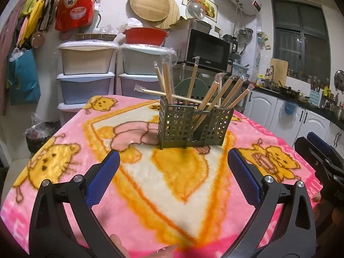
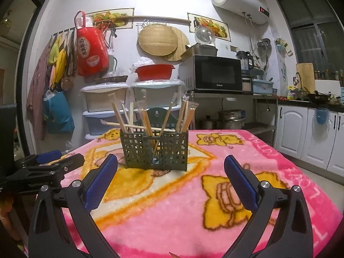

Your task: Organize utensils

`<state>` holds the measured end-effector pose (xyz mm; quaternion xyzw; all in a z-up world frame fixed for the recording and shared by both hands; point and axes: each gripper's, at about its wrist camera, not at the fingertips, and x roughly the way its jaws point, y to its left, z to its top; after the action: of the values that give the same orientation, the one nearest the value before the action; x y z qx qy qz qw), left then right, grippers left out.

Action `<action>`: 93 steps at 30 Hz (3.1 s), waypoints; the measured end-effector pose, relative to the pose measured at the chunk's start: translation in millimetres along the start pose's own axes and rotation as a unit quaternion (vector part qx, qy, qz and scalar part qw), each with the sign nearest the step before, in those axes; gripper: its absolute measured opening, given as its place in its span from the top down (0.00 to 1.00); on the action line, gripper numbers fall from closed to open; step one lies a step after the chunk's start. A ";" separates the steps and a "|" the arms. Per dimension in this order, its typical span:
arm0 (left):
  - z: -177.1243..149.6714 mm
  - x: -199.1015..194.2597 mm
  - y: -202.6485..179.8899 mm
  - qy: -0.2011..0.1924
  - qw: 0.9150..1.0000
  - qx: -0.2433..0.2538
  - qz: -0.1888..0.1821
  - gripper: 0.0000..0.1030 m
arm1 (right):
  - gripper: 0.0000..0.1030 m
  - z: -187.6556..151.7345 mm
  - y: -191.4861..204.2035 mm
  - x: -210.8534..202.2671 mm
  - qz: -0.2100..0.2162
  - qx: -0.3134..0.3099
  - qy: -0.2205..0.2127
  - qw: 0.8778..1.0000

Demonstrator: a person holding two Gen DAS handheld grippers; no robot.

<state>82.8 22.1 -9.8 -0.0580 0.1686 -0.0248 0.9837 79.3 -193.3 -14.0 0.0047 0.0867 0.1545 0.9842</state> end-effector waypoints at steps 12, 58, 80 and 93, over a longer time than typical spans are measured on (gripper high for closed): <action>-0.1 0.1 -0.1 0.001 1.000 -0.001 0.000 0.10 | 0.06 -0.7 -1.2 0.0 -0.001 0.003 0.003 1.000; 0.0 0.2 1.3 0.001 1.000 -0.002 0.000 0.10 | 0.06 -1.8 -1.1 0.9 0.001 0.003 0.007 1.000; -0.1 3.4 3.3 0.009 1.000 -0.010 0.016 0.10 | 0.06 -4.8 -3.8 2.5 -0.002 0.008 0.017 1.000; 25.7 17.6 79.5 0.106 0.989 -0.015 0.105 0.10 | 0.06 5.7 -108.0 34.5 -0.148 0.012 0.141 0.979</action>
<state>110.3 102.5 -1.3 -0.0520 0.2775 0.0756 0.9563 145.5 -285.6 -18.1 -0.0180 0.2258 0.0048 0.9740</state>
